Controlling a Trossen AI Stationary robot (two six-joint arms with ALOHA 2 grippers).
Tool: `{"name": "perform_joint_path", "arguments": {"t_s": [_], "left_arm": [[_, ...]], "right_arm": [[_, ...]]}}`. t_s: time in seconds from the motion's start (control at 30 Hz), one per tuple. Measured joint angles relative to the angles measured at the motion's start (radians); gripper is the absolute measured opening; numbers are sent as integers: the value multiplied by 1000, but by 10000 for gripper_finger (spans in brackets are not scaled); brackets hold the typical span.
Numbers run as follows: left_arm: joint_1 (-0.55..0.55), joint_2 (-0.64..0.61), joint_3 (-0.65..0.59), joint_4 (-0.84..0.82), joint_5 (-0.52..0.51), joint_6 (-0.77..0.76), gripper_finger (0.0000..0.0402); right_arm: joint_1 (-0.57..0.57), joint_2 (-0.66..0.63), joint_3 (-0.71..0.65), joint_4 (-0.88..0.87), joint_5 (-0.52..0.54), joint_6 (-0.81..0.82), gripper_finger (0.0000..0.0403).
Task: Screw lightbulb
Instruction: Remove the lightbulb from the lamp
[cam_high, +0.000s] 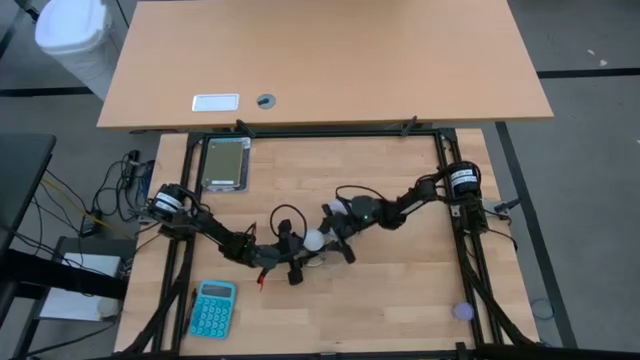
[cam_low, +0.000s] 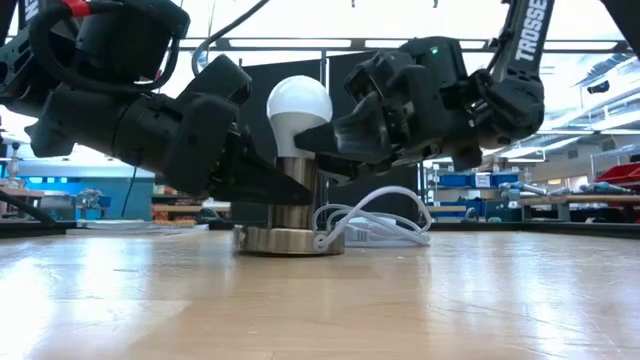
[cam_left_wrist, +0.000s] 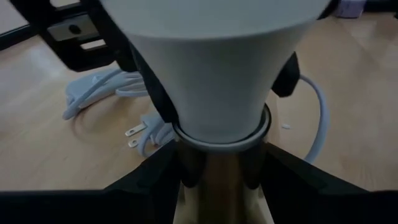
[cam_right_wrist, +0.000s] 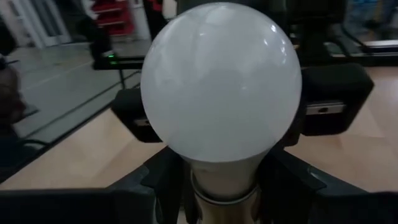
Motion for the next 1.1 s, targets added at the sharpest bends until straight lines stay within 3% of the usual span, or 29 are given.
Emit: {"name": "perform_joint_path", "arguments": {"t_s": [0.3, 0.47, 0.7, 0.77, 0.97, 1.1], "left_arm": [[1, 0, -1, 16, 2, 11, 194], [3, 2, -3, 17, -13, 20, 194], [2, 2, -6, 14, -14, 11, 193], [2, 2, -6, 13, -13, 3, 193], [1, 2, -4, 4, -18, -6, 193], [1, 2, -4, 3, -23, -8, 193]], "right_arm": [[-61, 12, 21, -5, -180, -53, 181], [-64, 13, 31, -36, -91, -42, 198], [-45, -36, 21, -163, -78, 30, 275], [-5, -76, -1, -199, 32, 38, 290], [168, -138, -34, -270, 537, 5, 295], [258, -77, -33, -145, 783, 96, 292]]}}
